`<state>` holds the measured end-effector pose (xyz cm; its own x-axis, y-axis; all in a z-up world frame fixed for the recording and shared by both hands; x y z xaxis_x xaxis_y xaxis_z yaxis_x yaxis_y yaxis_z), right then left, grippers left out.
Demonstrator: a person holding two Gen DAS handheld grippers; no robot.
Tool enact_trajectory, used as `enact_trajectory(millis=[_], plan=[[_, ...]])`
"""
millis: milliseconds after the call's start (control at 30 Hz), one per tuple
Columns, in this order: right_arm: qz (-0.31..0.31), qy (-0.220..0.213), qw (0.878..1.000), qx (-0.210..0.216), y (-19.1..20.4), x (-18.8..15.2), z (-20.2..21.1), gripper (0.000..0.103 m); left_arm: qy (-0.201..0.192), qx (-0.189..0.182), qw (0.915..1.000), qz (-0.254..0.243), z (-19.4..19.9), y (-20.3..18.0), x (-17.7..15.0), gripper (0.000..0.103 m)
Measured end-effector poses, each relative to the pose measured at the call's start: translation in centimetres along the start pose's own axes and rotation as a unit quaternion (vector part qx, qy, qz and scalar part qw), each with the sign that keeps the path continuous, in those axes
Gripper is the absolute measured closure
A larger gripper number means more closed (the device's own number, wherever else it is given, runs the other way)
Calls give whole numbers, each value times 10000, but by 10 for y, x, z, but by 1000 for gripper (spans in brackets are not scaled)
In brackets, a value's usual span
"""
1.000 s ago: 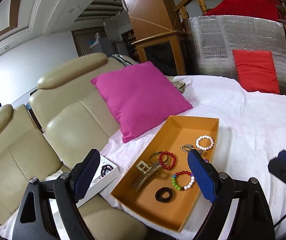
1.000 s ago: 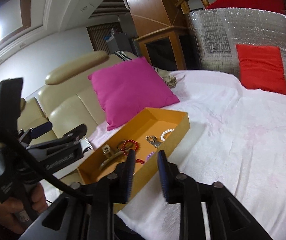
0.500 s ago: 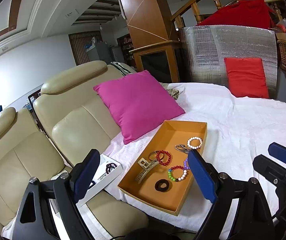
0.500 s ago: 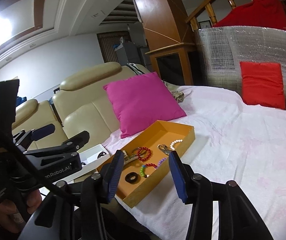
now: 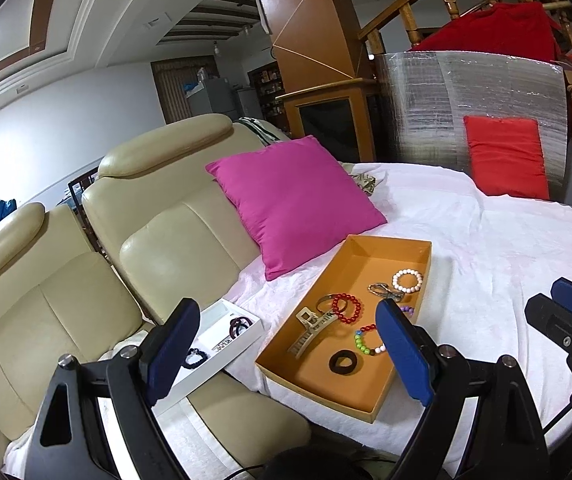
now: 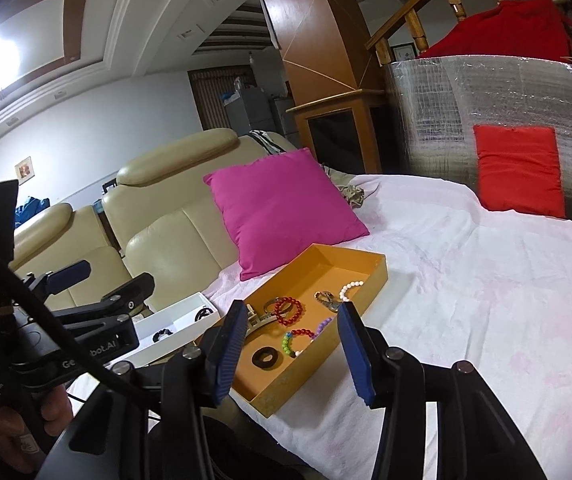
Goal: Organize jewelry
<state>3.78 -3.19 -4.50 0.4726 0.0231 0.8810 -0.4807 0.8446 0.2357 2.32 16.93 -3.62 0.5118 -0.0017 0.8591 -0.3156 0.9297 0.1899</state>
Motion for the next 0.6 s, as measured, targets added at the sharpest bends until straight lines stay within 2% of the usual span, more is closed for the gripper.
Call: enact_trajectory(millis=[600], plan=[[76,41,10000,48,8,0,-7,52,97,49,9999,114,-5,12,-5,13]])
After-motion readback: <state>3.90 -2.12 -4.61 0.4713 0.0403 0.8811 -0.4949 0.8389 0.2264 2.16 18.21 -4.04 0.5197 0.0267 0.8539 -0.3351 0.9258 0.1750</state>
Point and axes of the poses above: each gripper's, at about its wrist camera, not at the fingertips, and z roughly against the way its jaws point, y to its left, x to its top, the point moved 5 cm from there along -z, roughly the way its jaws point, and after that the axes turned 1 degree about z, right-handed, at the moved point
